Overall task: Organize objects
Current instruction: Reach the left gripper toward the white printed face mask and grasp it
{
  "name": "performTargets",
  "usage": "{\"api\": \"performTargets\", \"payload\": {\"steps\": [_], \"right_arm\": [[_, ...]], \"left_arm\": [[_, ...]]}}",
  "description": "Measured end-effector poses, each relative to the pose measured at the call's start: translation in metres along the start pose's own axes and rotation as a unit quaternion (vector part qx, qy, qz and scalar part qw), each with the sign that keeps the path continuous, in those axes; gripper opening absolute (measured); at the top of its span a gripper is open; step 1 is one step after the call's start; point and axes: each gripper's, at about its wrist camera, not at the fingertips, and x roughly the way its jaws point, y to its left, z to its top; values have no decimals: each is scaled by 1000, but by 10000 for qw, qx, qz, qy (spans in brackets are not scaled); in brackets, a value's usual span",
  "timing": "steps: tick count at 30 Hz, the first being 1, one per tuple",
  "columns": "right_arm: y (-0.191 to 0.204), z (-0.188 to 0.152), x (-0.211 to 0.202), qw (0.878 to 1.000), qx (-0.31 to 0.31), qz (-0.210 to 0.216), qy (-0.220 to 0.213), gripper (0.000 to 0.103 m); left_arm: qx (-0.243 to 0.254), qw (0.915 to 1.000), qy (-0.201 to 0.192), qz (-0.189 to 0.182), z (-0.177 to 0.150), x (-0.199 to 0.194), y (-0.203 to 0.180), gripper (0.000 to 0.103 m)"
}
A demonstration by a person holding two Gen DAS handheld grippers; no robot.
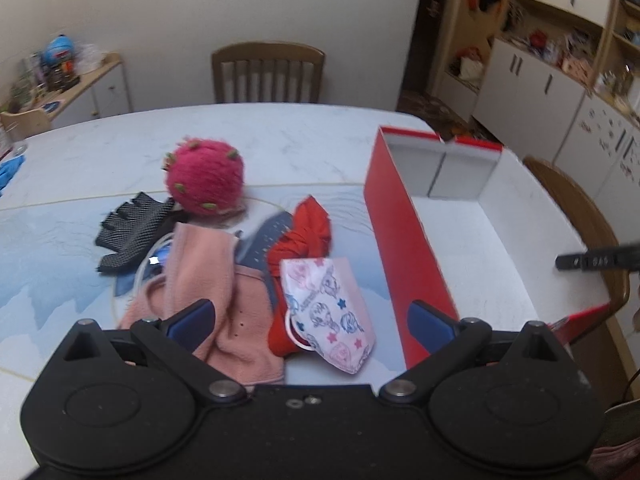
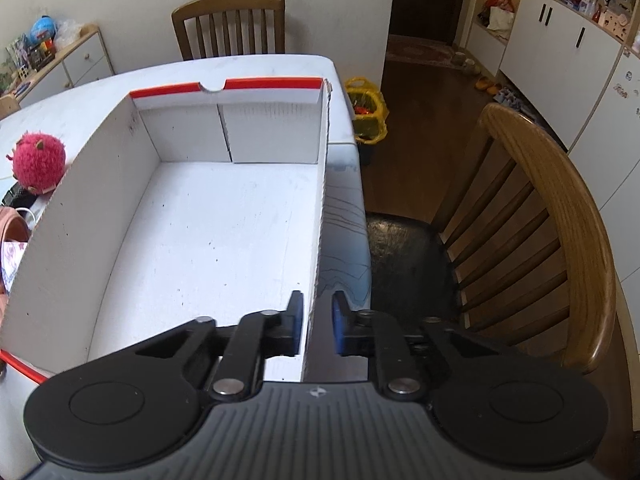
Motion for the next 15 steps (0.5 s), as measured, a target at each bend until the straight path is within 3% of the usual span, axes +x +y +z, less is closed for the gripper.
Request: {"api": "performTargets", "payload": {"steps": [3,7,15], "right_arm": [[2,-1,2,10000,-50,-40,17,7],[6,-1,3,9999,-143,-83,38,4],[6,3,5,9999,-82,-74,119,4]], "left_arm": [[205,9997,103,-8,-2,21,-3,101],[341,9991,232,63,-2,45,-1,85],[417,9987,304,23,5,63,3,66]]}}
